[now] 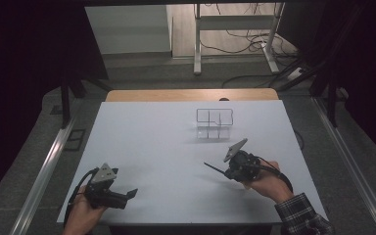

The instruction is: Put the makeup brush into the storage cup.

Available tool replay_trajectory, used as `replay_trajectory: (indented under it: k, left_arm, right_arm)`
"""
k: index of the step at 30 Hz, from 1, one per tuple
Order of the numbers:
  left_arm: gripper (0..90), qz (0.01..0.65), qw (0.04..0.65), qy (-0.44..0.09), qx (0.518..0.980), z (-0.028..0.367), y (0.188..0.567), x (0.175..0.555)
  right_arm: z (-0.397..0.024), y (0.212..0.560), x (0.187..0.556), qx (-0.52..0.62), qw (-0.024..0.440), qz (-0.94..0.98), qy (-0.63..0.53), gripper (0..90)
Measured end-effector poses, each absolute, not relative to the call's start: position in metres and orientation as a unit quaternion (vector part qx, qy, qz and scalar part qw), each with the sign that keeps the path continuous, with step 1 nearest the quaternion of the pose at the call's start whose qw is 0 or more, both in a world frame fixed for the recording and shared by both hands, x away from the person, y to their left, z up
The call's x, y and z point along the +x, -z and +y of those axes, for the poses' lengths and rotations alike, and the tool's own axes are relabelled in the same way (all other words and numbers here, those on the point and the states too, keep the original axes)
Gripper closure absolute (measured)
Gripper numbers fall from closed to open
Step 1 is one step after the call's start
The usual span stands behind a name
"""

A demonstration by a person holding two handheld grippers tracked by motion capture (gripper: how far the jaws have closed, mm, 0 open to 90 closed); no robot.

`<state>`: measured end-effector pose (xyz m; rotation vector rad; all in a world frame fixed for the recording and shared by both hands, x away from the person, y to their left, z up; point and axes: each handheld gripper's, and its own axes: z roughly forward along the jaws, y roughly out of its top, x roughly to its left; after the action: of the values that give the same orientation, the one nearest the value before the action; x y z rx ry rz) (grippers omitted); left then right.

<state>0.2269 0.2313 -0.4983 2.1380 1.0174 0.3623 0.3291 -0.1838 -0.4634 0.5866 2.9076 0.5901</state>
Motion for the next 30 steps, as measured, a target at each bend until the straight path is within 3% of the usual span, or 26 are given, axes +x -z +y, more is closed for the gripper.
replay_trajectory:
  k: [14, 30]
  left_arm:
    - [0.0, 0.345, 0.373, -0.099, 0.856, 0.197, 0.493, 0.241]
    - [1.2, 0.288, 0.364, -0.091, 0.881, 0.152, 0.491, 0.267]
  right_arm:
    - [-0.171, 0.459, 0.326, 0.174, 0.052, 0.964, -0.197, 83.8]
    - [-0.155, 0.457, 0.321, 0.145, 0.034, 0.97, -0.194, 83.8]
